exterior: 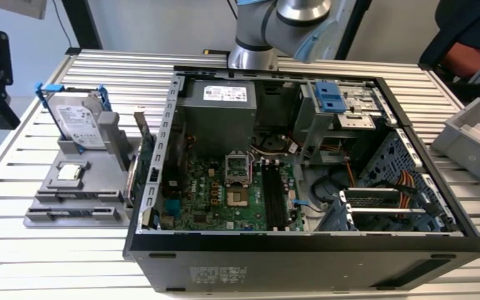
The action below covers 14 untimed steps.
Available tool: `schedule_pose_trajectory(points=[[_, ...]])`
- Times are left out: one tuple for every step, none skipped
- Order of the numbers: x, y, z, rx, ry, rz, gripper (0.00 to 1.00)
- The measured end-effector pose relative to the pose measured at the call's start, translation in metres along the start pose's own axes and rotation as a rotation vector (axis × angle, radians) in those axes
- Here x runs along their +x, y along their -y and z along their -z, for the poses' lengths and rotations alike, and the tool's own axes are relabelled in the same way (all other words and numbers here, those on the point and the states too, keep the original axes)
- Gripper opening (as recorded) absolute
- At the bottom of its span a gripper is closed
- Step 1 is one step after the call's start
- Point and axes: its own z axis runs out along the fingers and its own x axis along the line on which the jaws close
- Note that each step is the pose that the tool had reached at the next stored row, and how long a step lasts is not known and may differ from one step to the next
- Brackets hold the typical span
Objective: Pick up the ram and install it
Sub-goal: 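Pick up the ram and move it above insertion slot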
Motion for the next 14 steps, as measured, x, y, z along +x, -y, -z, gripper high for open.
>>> schedule_pose_trajectory(points=[[0.0000, 0.0000, 0.0000, -0.0004, -0.0001, 0.013, 0.00], [0.0000, 0.0000, 0.0000, -0.0009, -0.0002, 0.027, 0.00], [0.0000, 0.0000, 0.0000, -0.0013, -0.0004, 0.041, 0.00], [0.0000, 0.0000, 0.0000, -0.0017, -0.0005, 0.054, 0.00], [0.0000, 0.0000, 0.0000, -0.0022, -0.0007, 0.068, 0.00], [0.0000, 0.0000, 0.0000, -0.0026, -0.0008, 0.081, 0.00], [0.0000, 0.0000, 0.0000, -0.0030, -0.0010, 0.093, 0.00], [0.0000, 0.0000, -0.0001, -0.0033, -0.0011, 0.104, 0.00], [0.0000, 0.0000, 0.0000, -0.0038, -0.0012, 0.116, 0.00], [0.0000, 0.0000, 0.0000, -0.0042, -0.0013, 0.128, 0.00], [0.0000, 0.0000, 0.0000, -0.0045, -0.0014, 0.137, 0.00], [0.0000, 0.0000, 0.0000, -0.0047, -0.0015, 0.145, 0.00], [0.0000, 0.0000, 0.0000, -0.0049, -0.0015, 0.152, 0.00], [0.0000, 0.0000, 0.0000, -0.0051, -0.0016, 0.158, 0.00]])
